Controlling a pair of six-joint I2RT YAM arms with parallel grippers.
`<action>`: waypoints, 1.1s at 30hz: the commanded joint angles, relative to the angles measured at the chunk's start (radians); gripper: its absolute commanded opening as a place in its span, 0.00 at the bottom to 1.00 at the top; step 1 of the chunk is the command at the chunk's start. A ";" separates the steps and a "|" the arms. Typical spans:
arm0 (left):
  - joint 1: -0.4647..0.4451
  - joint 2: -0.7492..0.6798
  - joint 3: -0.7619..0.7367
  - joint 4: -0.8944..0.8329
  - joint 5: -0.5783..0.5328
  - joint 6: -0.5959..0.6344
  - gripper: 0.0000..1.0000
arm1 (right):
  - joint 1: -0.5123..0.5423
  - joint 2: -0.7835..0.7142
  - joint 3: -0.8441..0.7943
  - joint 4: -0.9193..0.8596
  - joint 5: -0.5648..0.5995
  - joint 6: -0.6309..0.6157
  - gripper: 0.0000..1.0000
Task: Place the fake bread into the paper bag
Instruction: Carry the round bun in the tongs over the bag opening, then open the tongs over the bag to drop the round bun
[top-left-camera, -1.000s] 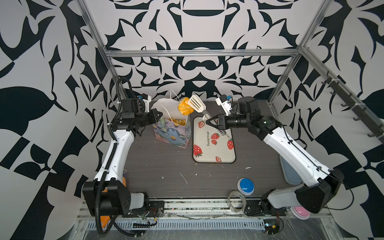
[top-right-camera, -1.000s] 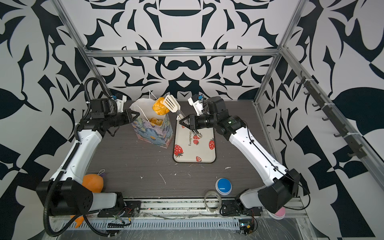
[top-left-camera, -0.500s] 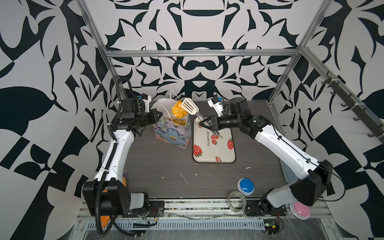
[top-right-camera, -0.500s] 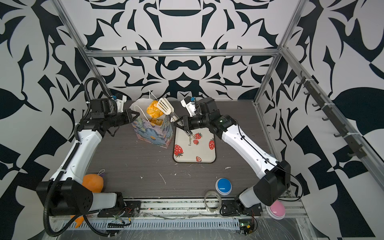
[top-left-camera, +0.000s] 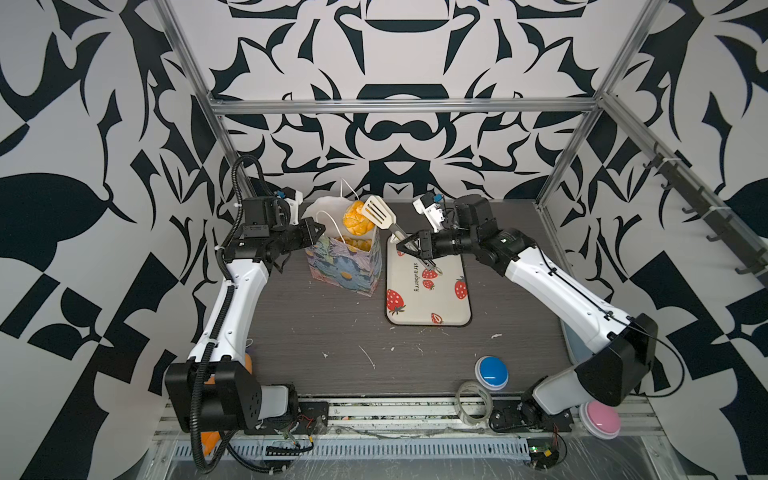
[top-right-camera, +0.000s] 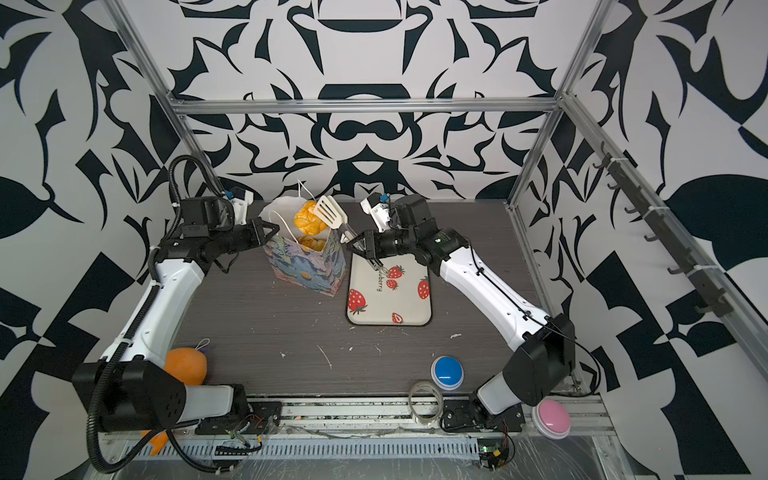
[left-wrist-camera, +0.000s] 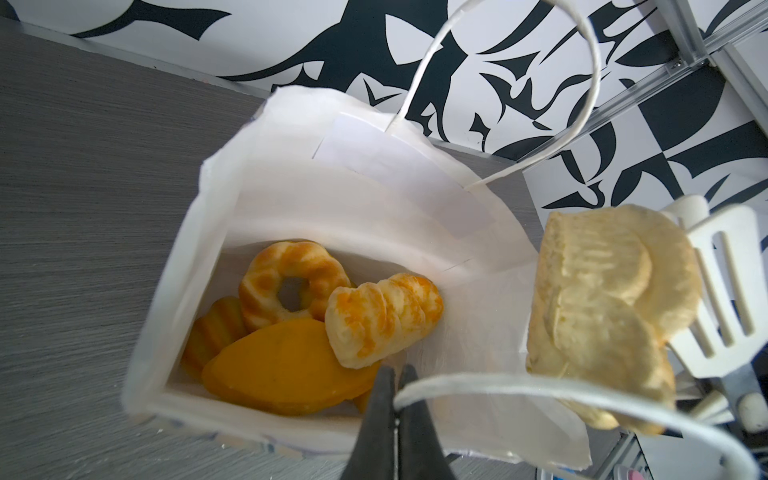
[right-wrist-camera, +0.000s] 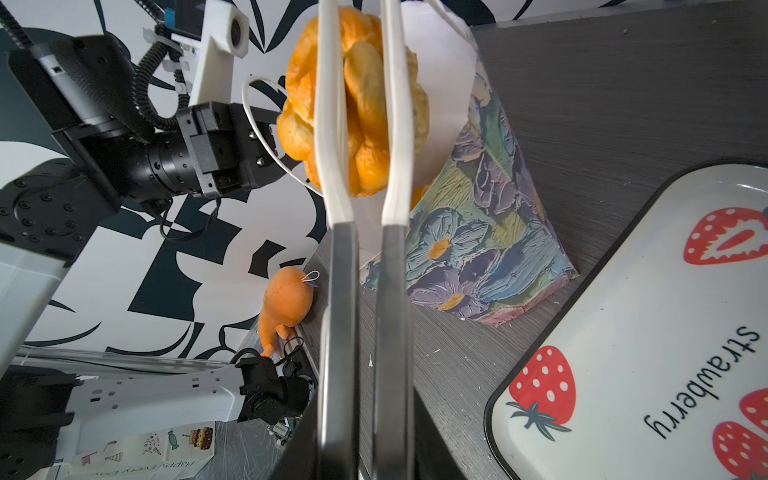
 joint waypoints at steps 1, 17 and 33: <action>-0.004 0.000 -0.016 -0.008 0.010 -0.001 0.02 | 0.003 -0.010 0.044 0.086 -0.014 0.006 0.29; -0.004 0.003 -0.015 -0.008 0.012 0.000 0.02 | 0.003 0.012 0.038 0.083 -0.022 0.017 0.30; -0.004 0.006 -0.015 -0.007 0.014 -0.002 0.02 | 0.003 0.026 0.049 0.057 -0.030 0.014 0.37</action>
